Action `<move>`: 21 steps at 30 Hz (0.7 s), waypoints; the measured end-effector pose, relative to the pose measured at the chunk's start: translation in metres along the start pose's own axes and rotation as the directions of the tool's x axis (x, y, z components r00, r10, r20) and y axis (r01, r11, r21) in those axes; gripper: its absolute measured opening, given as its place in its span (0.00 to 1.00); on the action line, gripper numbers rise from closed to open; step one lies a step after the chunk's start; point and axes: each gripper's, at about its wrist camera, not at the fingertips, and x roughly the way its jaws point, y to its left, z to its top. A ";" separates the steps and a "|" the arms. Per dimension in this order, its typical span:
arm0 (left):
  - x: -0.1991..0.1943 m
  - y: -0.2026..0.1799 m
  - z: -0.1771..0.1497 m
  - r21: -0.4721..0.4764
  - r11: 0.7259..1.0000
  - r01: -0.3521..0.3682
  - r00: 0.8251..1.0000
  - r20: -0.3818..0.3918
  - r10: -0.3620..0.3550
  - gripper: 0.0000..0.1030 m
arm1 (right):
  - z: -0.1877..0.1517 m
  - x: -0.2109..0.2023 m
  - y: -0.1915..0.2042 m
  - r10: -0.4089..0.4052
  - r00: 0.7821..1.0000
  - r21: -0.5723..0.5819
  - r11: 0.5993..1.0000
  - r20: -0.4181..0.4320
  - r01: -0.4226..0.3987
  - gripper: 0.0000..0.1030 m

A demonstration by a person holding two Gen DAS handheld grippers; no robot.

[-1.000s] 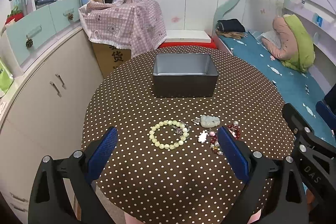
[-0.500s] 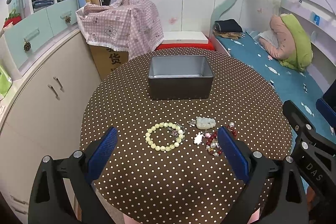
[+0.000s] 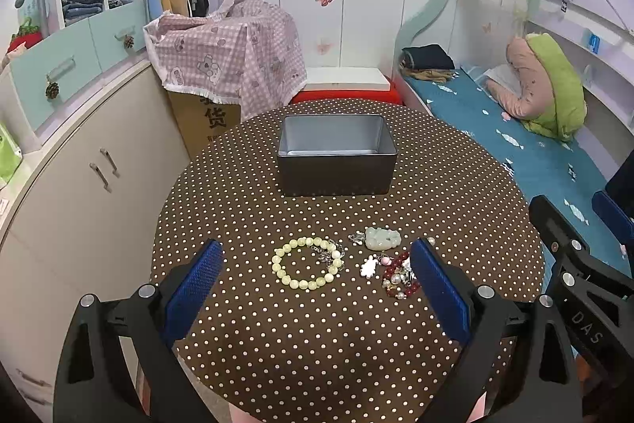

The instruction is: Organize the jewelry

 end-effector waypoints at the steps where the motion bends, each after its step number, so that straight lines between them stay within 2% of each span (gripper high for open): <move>1: 0.000 0.000 0.000 -0.001 1.000 0.001 1.000 0.000 -0.001 0.90 | 0.000 0.000 0.000 0.000 1.000 -0.001 1.000 0.000 0.000 0.90; 16: 0.006 0.006 -0.001 -0.012 1.000 0.013 1.000 -0.012 -0.014 0.90 | -0.002 0.007 0.001 -0.016 0.999 -0.007 1.000 -0.029 0.016 0.90; 21: 0.017 0.014 -0.005 -0.015 1.000 0.011 0.999 -0.034 -0.011 0.90 | -0.008 0.022 -0.002 -0.006 0.997 0.004 1.000 -0.079 0.006 0.90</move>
